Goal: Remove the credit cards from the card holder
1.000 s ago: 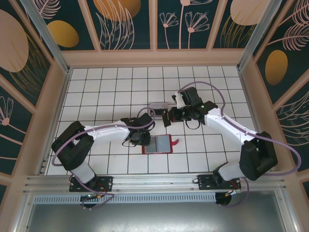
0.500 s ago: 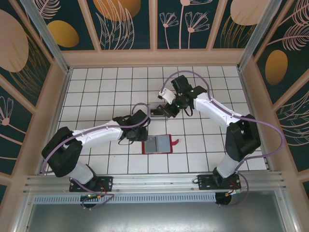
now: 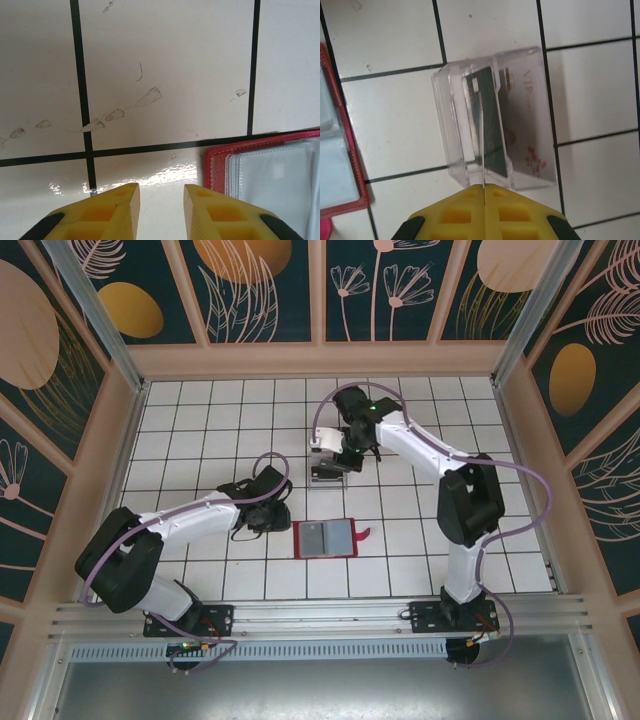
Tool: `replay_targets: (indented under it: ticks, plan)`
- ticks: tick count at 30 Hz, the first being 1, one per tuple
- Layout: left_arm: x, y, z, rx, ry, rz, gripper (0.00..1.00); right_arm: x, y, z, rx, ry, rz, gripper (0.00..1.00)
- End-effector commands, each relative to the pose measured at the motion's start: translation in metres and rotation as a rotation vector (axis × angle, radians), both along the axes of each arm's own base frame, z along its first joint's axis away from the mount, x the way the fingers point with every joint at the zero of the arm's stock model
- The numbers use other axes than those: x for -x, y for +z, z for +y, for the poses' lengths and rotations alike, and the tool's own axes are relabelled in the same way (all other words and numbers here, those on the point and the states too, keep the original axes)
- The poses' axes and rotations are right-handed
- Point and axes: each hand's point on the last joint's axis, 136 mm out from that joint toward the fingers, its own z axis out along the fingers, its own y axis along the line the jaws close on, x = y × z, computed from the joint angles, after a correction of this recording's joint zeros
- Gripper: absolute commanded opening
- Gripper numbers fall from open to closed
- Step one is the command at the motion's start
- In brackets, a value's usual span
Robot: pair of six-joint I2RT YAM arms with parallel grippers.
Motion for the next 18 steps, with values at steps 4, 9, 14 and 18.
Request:
replay_targets:
  ticks: [4,9,14,18]
  plan:
    - [-0.003,0.008,0.003,0.028,0.021,-0.019,0.31,0.002,-0.001,0.008,0.071,0.094,0.014,0.00]
    - [-0.003,0.008,0.005,0.023,0.020,-0.019,0.31,0.000,-0.009,0.013,0.097,0.111,0.025,0.00]
    - [-0.004,0.009,0.005,0.021,0.015,-0.019,0.31,0.001,-0.019,0.016,0.120,0.126,0.043,0.00]
    - [-0.003,0.009,0.007,0.018,0.018,-0.019,0.31,0.004,-0.029,0.015,0.144,0.129,0.058,0.00]
